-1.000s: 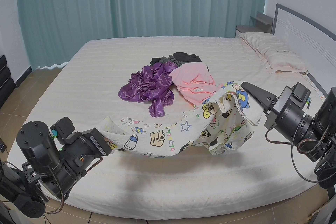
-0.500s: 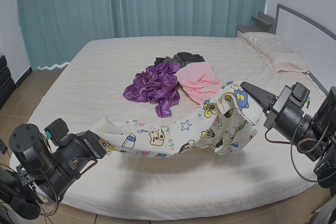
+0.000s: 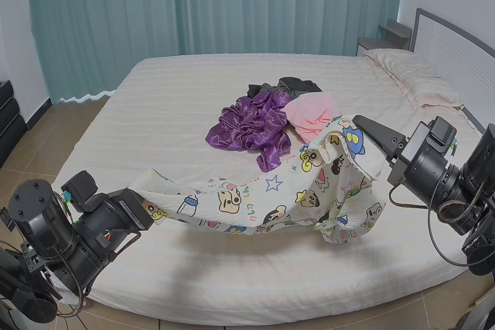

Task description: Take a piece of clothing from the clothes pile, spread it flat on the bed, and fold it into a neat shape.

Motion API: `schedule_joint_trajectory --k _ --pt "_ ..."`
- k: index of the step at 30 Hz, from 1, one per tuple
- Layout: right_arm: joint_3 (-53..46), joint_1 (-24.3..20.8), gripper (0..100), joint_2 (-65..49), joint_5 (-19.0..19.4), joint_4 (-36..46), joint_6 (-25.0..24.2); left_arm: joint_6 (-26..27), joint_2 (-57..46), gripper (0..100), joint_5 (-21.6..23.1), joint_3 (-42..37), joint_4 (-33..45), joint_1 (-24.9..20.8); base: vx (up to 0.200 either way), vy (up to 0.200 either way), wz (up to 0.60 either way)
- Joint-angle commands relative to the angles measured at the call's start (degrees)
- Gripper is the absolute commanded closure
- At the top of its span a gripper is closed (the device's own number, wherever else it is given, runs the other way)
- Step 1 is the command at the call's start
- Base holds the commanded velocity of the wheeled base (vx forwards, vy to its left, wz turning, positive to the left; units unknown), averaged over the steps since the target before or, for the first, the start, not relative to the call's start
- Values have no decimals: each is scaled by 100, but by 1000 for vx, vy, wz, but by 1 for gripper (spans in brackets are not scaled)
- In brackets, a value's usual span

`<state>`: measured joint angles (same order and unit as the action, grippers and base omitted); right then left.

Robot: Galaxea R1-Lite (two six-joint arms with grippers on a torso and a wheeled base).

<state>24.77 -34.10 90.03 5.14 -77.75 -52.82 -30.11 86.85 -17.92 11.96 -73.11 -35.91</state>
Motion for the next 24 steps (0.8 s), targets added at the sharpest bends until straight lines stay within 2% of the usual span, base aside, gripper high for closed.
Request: schedule_joint_trajectory --k 1,11,14,24 --pt "80 -106 100 15 -5 6 35 32 -106 100 -10 8 -2 14 0 200 0" --pt "89 -123 100 85 -5 6 220 286 -150 100 -194 -9 7 23 0 200 0" --pt "89 -123 100 120 -5 6 220 533 -150 100 -273 -36 -2 23 0 200 0" --pt "72 -115 100 129 -13 6 220 480 -98 100 -247 -53 -2 23 0 200 0"
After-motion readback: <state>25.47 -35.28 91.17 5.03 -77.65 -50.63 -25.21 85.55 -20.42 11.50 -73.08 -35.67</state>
